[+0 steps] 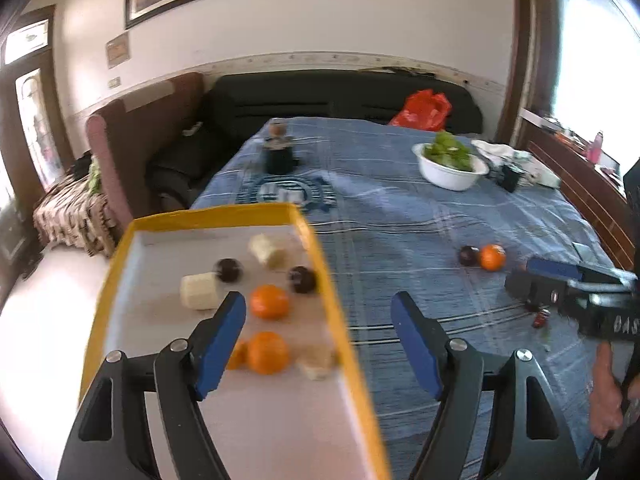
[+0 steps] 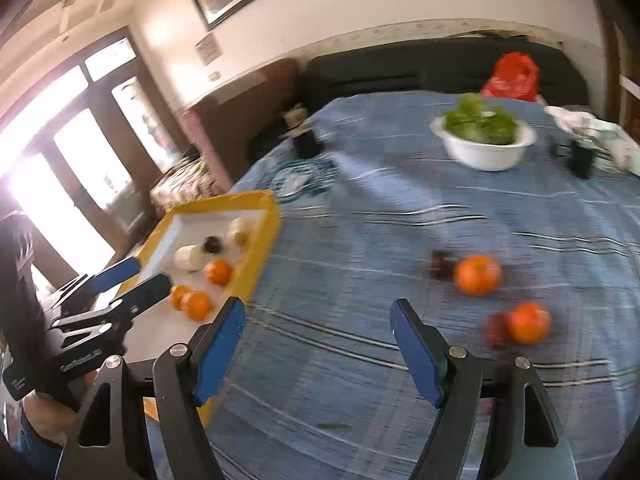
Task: Organize fruits
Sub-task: 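Move both open tools back to the fruit cluster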
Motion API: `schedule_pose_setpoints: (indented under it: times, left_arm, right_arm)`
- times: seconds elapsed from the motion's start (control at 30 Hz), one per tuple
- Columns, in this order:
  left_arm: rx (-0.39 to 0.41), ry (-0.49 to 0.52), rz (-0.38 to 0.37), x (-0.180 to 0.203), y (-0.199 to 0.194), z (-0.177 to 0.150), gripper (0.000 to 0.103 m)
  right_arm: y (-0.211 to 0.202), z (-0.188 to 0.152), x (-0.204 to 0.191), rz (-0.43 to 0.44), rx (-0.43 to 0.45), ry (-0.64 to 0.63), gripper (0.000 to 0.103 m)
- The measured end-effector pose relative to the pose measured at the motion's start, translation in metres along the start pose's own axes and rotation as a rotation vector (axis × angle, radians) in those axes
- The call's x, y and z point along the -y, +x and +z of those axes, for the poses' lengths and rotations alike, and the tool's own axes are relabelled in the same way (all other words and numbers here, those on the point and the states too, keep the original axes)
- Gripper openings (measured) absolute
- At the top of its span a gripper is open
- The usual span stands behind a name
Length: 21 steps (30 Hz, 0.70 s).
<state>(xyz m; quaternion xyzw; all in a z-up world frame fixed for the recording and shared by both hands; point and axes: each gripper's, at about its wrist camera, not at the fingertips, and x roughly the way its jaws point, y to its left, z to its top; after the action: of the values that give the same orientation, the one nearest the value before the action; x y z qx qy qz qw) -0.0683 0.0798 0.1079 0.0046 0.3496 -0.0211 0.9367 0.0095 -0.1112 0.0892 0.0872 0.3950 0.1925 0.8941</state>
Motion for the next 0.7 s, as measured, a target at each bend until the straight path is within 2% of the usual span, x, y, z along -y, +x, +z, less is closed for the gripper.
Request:
schedule_pose_setpoints:
  times: [0.2, 0.3, 0.43, 0.53, 0.6, 0.7]
  left_arm:
    - [-0.024, 0.051, -0.088, 0.046, 0.006, -0.003, 0.077]
    - [-0.052, 0.071, -0.134, 0.069, 0.014, -0.005, 0.077]
    - [-0.119, 0.087, -0.234, 0.103, 0.027, -0.010, 0.077]
    - [-0.169, 0.080, -0.323, 0.125, 0.038, -0.012, 0.076]
    - [-0.197, 0.088, -0.385, 0.145, 0.046, -0.014, 0.063]
    - [-0.217, 0.149, -0.408, 0.175, 0.055, -0.021, 0.052]
  right_arm:
    - [-0.035, -0.004, 0.079, -0.085, 0.047, 0.127, 0.076]
    - [-0.042, -0.009, 0.111, -0.119, 0.082, 0.190, 0.065]
    - [-0.034, -0.017, 0.148, -0.111, 0.073, 0.294, 0.043]
    - [-0.033, -0.021, 0.163, -0.093, 0.067, 0.366, 0.041]
    - [-0.036, -0.022, 0.168, -0.089, 0.078, 0.396, 0.041]
    - [-0.040, -0.023, 0.172, -0.090, 0.088, 0.421, 0.042]
